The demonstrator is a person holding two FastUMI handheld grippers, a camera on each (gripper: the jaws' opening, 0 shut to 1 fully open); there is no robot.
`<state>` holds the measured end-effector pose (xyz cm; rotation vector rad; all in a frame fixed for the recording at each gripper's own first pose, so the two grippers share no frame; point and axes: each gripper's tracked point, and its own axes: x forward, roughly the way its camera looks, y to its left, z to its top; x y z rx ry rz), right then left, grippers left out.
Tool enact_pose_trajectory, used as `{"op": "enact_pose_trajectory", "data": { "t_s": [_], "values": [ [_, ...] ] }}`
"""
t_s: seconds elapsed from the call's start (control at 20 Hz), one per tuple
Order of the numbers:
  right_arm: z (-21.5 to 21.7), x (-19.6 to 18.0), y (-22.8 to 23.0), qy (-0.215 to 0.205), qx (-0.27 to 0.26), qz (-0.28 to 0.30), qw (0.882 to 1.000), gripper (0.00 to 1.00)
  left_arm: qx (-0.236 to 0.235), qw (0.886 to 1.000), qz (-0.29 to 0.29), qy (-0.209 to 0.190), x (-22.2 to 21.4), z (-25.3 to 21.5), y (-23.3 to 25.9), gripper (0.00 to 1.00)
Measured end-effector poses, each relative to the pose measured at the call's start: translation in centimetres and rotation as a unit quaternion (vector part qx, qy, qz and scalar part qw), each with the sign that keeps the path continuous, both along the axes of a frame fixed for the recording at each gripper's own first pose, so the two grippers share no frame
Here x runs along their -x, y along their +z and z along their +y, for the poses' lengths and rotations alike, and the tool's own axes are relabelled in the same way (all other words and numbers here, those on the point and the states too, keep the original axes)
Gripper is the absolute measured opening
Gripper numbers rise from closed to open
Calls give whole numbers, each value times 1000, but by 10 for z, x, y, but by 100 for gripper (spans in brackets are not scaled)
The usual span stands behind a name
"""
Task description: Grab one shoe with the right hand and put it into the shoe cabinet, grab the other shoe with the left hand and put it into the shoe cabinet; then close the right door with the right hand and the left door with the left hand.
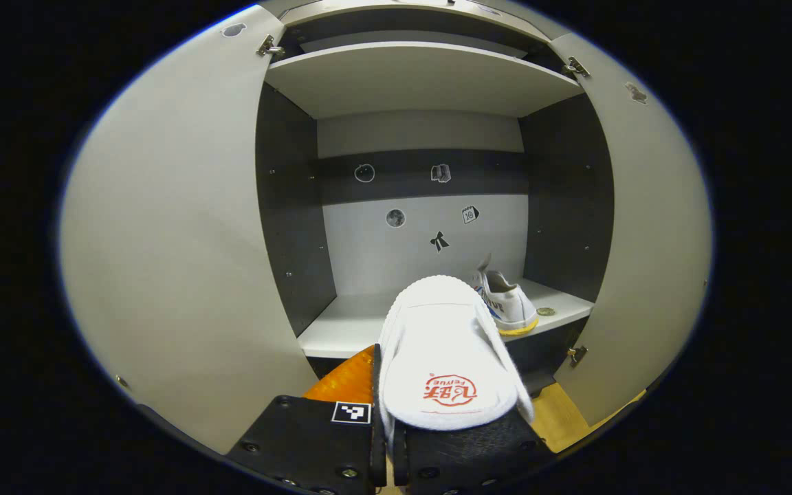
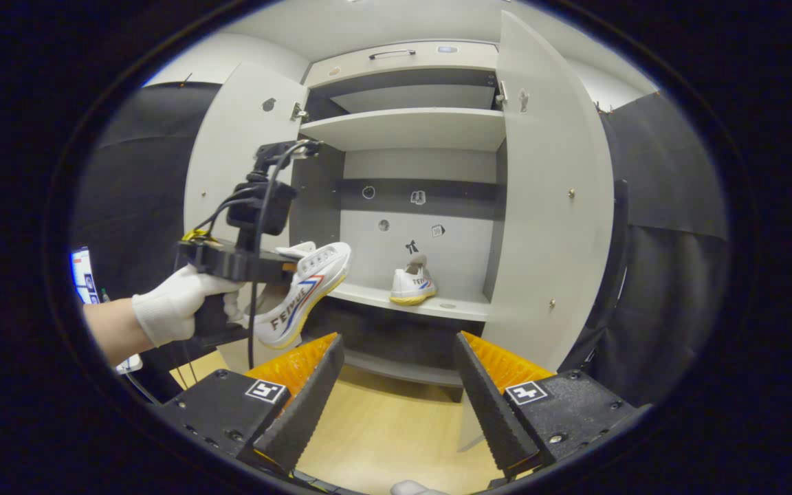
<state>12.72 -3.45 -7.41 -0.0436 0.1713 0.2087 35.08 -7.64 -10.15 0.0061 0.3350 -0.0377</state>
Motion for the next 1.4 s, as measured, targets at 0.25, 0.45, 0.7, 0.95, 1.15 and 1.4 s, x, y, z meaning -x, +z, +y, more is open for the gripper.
{"op": "enact_pose_trajectory", "data": {
  "t_s": [0.25, 0.45, 0.7, 0.95, 1.15, 1.4],
  "values": [
    [1, -10, 7, 20, 10, -8, 1000, 100, -11, 1000, 1, 19, -84, -4, -6, 13],
    [6, -21, 4, 32, 4, 4, 999, 100, -23, 999, 27, 22, -138, -10, -28, 13],
    [0, -26, -5, 35, 5, 21, 999, 100, -11, 996, 90, 26, -177, -7, -67, 13],
    [5, -30, -13, 47, -8, 42, 998, 100, -12, 989, 143, 19, -179, -5, -83, 14],
    [12, -28, -13, 59, -13, 49, 997, 100, -28, 981, 192, 10, -174, -4, -95, 17],
    [14, -22, -13, 65, -13, 50, 997, 100, -9, 985, 174, -14, -171, -9, -84, 48]
  ]
}}
